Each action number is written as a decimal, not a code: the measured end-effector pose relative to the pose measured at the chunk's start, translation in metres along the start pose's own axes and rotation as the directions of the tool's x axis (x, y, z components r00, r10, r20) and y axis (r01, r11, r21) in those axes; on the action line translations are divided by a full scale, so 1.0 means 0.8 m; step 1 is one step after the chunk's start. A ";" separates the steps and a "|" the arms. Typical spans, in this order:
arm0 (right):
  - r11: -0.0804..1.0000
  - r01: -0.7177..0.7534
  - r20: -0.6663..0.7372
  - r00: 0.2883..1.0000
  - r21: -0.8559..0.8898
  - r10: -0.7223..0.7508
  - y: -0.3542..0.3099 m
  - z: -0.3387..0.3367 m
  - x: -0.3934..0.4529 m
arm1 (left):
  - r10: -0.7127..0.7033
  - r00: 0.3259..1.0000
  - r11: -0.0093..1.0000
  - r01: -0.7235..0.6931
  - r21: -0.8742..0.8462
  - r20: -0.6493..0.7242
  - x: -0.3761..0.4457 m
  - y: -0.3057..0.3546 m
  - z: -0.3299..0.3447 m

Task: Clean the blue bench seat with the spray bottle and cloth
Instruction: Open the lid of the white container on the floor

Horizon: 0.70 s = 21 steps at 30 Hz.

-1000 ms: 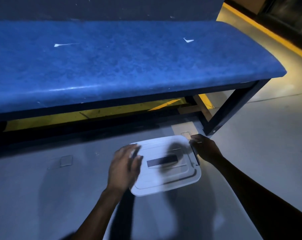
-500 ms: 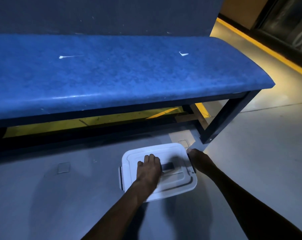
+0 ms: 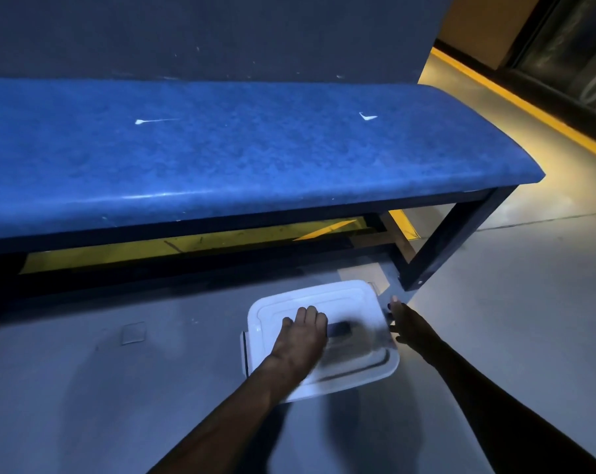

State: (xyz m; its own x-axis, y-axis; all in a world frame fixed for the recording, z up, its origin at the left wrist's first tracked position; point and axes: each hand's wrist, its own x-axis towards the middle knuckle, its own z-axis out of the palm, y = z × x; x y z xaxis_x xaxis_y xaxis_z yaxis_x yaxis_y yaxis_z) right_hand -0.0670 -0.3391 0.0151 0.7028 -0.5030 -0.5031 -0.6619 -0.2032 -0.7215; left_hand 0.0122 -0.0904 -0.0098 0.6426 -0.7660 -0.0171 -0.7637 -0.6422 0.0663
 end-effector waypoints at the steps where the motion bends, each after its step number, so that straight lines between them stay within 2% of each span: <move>1: 1.000 0.004 0.007 1.000 0.015 -0.004 -0.004 -0.002 -0.006 | -0.002 0.999 1.000 0.001 -0.023 -0.036 -0.006 0.000 -0.012; 3: 0.998 0.058 0.017 0.998 0.024 -0.058 -0.014 -0.006 -0.014 | -0.019 0.992 0.994 0.006 -0.109 -0.121 -0.024 -0.005 -0.041; 5: 0.998 0.043 0.028 0.999 0.037 -0.044 -0.014 -0.009 -0.015 | -0.077 0.979 0.971 0.030 -0.238 -0.190 -0.046 -0.024 -0.066; 8: 0.997 -0.049 -0.004 0.999 0.059 0.050 -0.014 -0.007 -0.014 | -0.219 0.940 0.906 0.097 -0.412 -0.261 -0.091 -0.074 -0.101; 11: 1.000 0.005 0.041 0.999 0.004 -0.006 -0.016 -0.001 -0.010 | -0.389 0.871 0.843 0.206 -0.497 -0.299 -0.154 -0.137 -0.111; 13: 0.994 0.020 0.026 1.000 -0.111 -0.018 -0.016 0.004 0.000 | -0.516 0.810 0.790 0.323 -0.521 -0.280 -0.201 -0.177 -0.098; 16: 0.952 0.078 0.121 0.992 -0.295 -0.044 -0.003 0.015 0.031 | -0.662 0.723 0.708 0.519 -0.479 -0.195 -0.255 -0.221 -0.050; 18: 0.883 0.165 0.065 0.986 -0.439 -0.152 -0.021 0.024 0.018 | -0.765 0.637 0.597 0.644 -0.478 -0.096 -0.273 -0.237 -0.010; 20: 0.877 0.154 -0.050 0.979 -0.456 -0.198 -0.028 0.028 0.012 | -0.836 0.549 0.486 0.738 -0.467 -0.004 -0.279 -0.246 0.028; 21: 0.875 0.176 -0.073 0.970 -0.451 -0.233 -0.026 0.028 0.014 | -0.850 0.526 0.457 0.765 -0.453 0.031 -0.280 -0.247 0.046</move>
State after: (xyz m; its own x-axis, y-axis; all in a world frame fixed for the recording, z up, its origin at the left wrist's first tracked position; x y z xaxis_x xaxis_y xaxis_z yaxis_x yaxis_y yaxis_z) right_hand -0.0392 -0.3216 0.0137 0.8166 -0.5021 -0.2847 -0.5730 -0.6453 -0.5053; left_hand 0.0170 0.2073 -0.0556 0.9852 0.1420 -0.0960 0.1706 -0.8666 0.4689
